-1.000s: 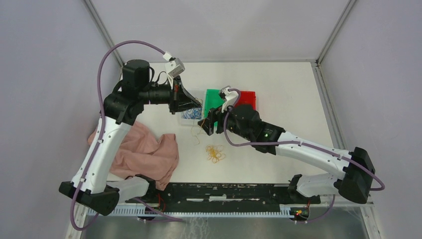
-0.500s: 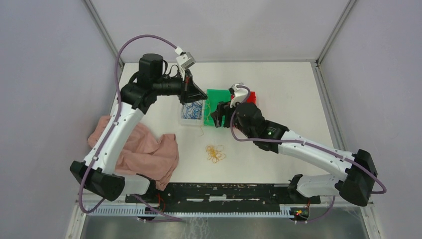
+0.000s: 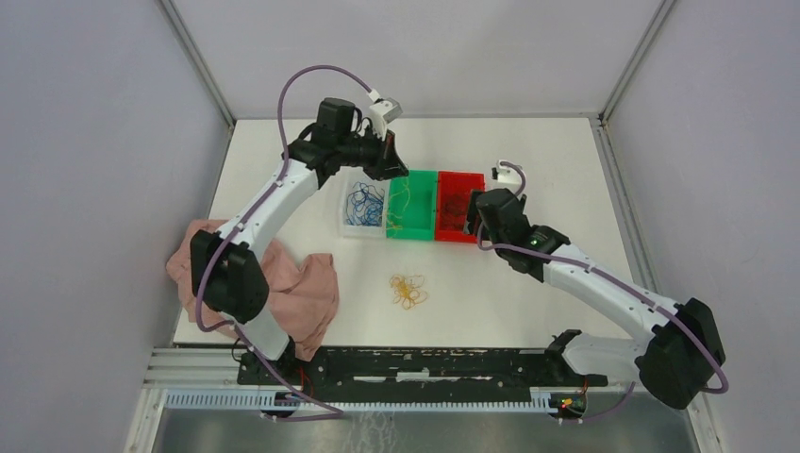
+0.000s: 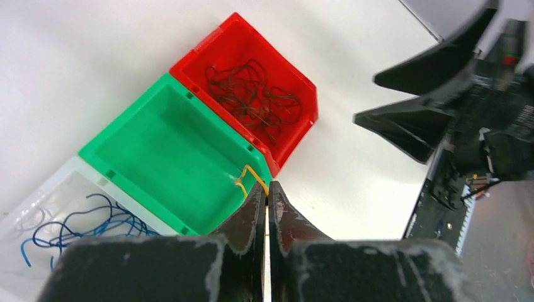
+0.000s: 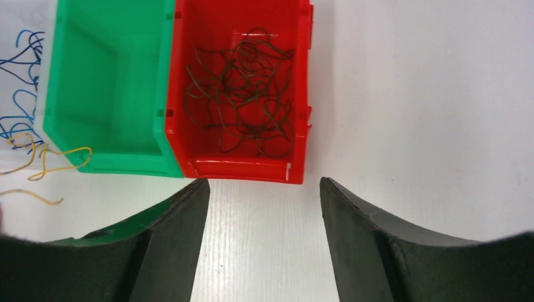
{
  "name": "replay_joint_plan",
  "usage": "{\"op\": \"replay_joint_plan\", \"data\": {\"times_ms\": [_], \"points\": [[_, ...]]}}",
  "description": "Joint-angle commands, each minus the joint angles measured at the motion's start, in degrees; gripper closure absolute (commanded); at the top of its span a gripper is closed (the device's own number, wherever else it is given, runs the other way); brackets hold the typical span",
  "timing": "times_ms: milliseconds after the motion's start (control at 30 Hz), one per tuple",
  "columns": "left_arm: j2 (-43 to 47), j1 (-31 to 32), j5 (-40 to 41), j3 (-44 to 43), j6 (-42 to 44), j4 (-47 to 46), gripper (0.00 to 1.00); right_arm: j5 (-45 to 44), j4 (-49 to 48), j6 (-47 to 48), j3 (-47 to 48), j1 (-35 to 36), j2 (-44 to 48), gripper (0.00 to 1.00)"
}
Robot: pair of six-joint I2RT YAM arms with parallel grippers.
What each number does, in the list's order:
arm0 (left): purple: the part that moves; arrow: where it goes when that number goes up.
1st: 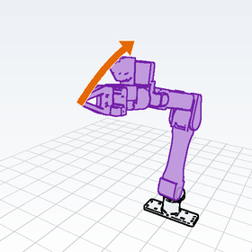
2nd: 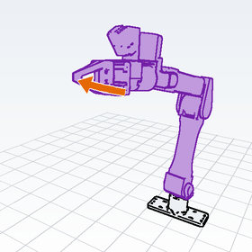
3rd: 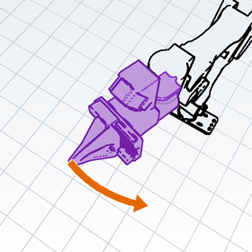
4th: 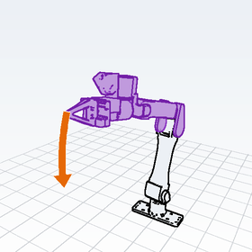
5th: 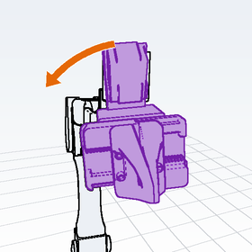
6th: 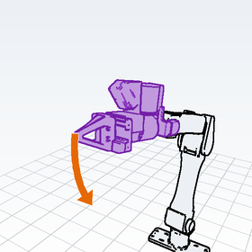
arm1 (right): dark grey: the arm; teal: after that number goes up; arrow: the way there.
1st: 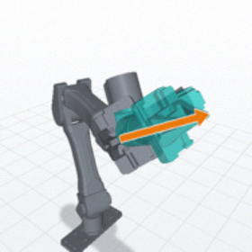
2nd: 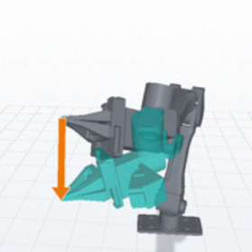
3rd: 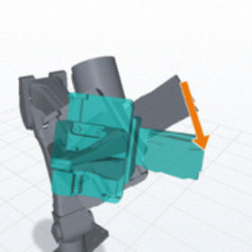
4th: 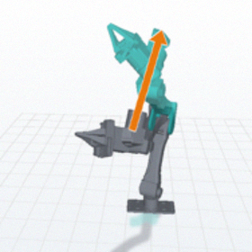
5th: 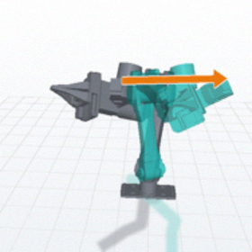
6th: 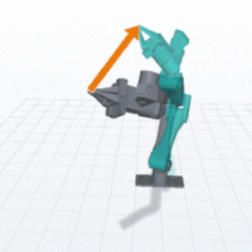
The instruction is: Untangle the cables
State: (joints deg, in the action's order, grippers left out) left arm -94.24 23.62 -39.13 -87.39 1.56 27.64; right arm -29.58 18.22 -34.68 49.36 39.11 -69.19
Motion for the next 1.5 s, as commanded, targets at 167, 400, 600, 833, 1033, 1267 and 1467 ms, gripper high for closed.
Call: {"op": "replay_joint_plan", "data": {"times_ms": [167,400,600,833,1033,1267,1467], "points": [[-8.79,2.56,1.43,-10.1,-5.16,-7.77,0.97,-3.63,0.22,-0.22,-1.78,-1.19,5.86,0.29],[-12.62,3.17,2.62,-14.93,-5.69,-8.51,0.97,-3.56,1.0,-0.48,-2.19,-1.22,8.21,0.29],[-14.72,3.17,6.9,-14.56,-1.63,-8.62,0.97,-3.68,1.47,-0.46,-2.48,-1.32,9.71,0.29],[-15.43,3.18,10.6,-9.53,1.5,-8.77,0.97,-3.78,1.49,0.13,-3.02,-1.3,10.76,0.29],[-14.49,3.54,14.86,-2.75,2.94,-11.57,0.97,-2.5,1.04,0.14,-2.48,-1.29,10.33,0.3],[-14.81,6.38,21.88,1.78,7.9,-12.41,0.97,-1.5,0.88,0.09,-2.18,-1.28,10.54,0.31],[-16.51,8.3,26.45,3.98,10.34,-16.87,0.97,-1.08,1.62,0.19,-1.8,-1.27,11.07,0.31]]}}
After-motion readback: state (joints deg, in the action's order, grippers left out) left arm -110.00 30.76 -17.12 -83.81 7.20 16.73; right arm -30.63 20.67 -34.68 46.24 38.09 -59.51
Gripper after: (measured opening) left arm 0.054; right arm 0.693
